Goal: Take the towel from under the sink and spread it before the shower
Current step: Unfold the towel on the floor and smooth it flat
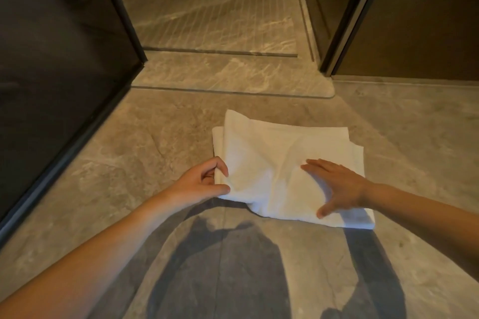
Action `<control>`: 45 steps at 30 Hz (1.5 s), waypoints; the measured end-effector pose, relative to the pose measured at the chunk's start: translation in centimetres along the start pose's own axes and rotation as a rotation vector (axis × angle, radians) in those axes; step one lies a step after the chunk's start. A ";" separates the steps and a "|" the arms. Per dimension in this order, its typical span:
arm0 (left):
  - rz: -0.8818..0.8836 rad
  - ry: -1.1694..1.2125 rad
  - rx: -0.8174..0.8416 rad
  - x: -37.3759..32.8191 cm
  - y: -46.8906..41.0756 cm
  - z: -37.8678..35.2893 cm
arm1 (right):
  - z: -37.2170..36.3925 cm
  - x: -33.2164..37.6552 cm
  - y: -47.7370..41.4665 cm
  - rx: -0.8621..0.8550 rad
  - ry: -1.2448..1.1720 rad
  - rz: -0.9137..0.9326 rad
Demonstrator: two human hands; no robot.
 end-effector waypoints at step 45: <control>-0.388 -1.197 -0.198 6.1 -5.8 -4.7 | -3.9 6.5 -5.2 -0.441 0.048 -0.024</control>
Point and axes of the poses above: each hand's wrist, its own y-axis away from the middle knuckle, its own z-axis out of the back of the hand, x = y × z, the point moved 2 cm from there along -y, towards the middle knuckle, and after that the axes turned 5 degrees about -x, right-handed, at the moved point
